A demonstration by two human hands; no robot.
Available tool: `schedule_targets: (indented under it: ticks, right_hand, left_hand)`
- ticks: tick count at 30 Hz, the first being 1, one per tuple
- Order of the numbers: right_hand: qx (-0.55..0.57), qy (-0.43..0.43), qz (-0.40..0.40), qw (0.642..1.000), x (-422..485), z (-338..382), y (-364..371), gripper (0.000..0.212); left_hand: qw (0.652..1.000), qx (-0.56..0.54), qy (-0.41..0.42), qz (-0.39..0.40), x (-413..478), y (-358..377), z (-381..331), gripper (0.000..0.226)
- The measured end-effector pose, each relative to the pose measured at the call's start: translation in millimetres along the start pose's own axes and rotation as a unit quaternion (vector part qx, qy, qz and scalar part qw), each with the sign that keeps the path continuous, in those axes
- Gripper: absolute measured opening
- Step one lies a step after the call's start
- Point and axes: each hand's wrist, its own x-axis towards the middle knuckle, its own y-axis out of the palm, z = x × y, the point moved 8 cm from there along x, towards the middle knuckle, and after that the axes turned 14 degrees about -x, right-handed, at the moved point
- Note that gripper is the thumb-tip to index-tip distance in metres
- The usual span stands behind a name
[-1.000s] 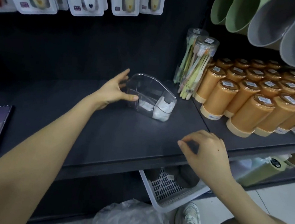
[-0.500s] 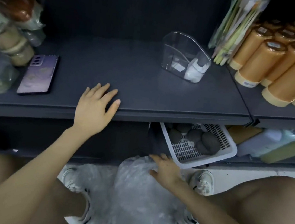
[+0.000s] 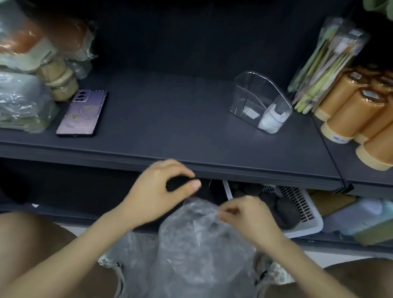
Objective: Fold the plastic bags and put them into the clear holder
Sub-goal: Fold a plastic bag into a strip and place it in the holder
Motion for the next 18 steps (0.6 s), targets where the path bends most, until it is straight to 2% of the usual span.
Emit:
schedule_targets:
  ticks: [2,3,5,7,8,10,14,16,18]
  right_hand:
    - [0.101,-0.006,-0.013,0.995,-1.1,7.4,-36.1,0.009]
    - [0.155,-0.012,-0.016,0.988,-0.2,11.5,-50.2,0.008]
    - [0.24,-0.011,-0.024,0.97,1.1,15.5,-71.0,0.009]
    - [0.286,0.0,-0.024,0.958,0.0,14.1,-83.5,0.015]
    - [0.301,0.01,-0.021,0.953,-1.1,11.5,-87.5,0.018]
    - [0.321,0.032,-0.034,0.946,-2.9,3.6,-95.6,0.021]
    - [0.365,0.064,-0.149,0.917,-3.6,-14.6,-116.6,0.024]
    - [0.383,0.072,-0.2,0.899,-1.6,-18.5,-124.9,0.031]
    - [0.404,0.076,-0.23,0.882,2.9,-18.3,-130.6,0.035]
  left_hand:
    - [0.995,-0.033,-0.052,0.075,-13.5,20.1,-4.8,0.05]
    - [0.995,-0.033,-0.055,0.075,-16.6,23.0,-6.2,0.05]
    - [0.999,-0.029,-0.042,0.017,-18.1,15.0,-11.3,0.048]
    - [0.996,-0.07,-0.038,-0.046,-14.2,-0.3,-15.9,0.03]
    - [0.991,-0.106,-0.046,-0.061,-10.6,-7.6,-14.8,0.02]
    - [0.983,-0.16,-0.059,-0.073,-3.5,-21.1,-13.5,0.017]
    - [0.966,-0.04,0.031,-0.254,-4.5,-64.3,-45.6,0.013]
    - [0.969,-0.014,0.066,-0.238,-9.4,-55.5,-70.7,0.033]
    - [0.985,0.046,0.061,-0.156,-7.5,-29.4,-81.0,0.046]
